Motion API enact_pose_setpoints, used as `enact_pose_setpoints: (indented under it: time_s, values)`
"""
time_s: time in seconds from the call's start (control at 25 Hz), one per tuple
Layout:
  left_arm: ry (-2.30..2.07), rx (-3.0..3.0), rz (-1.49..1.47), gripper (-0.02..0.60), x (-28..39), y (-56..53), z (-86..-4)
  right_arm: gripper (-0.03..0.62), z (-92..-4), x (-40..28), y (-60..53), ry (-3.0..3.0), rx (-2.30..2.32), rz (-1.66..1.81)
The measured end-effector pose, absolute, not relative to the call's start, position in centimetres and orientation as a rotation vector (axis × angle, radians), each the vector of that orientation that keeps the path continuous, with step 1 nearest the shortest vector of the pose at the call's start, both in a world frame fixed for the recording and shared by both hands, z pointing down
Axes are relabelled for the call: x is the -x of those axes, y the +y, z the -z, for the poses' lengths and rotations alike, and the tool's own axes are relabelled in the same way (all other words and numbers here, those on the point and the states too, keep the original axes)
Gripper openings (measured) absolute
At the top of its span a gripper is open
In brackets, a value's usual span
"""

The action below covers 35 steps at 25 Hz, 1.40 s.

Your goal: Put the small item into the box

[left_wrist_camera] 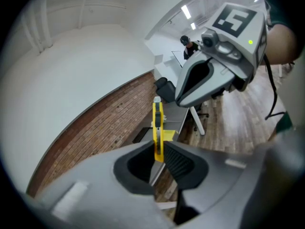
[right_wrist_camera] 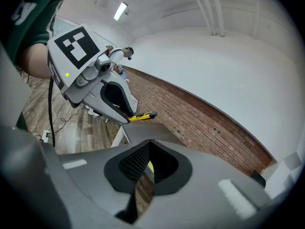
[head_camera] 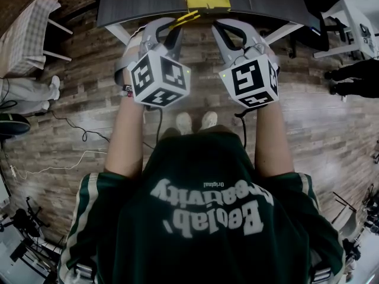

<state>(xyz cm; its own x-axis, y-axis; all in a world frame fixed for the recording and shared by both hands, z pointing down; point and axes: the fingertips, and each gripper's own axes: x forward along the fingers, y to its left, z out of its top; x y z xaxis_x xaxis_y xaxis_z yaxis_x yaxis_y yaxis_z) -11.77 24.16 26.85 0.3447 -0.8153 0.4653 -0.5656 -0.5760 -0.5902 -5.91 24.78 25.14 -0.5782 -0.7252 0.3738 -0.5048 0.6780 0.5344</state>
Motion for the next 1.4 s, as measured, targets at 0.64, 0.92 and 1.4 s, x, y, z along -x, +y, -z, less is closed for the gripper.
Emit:
enact_pose_setpoints:
  time_s: [0.64, 0.92, 1.4]
  values:
    - [1.197, 2.292, 1.06, 0.058, 13.6, 26.0, -26.9, 0.006, -25.1, 8.4, 26.8, -2.311, -0.935, 0.533]
    - [1.189, 2.3, 1.058, 0.058, 14.0, 25.8, -27.0, 0.006, -25.1, 8.9, 26.8, -2.306, -0.941, 0.528]
    - [1.177, 2.31, 1.061, 0.058, 13.6, 23.2, -27.5, 0.006, -25.5, 8.7, 24.2, -2.309, -0.953, 0.525]
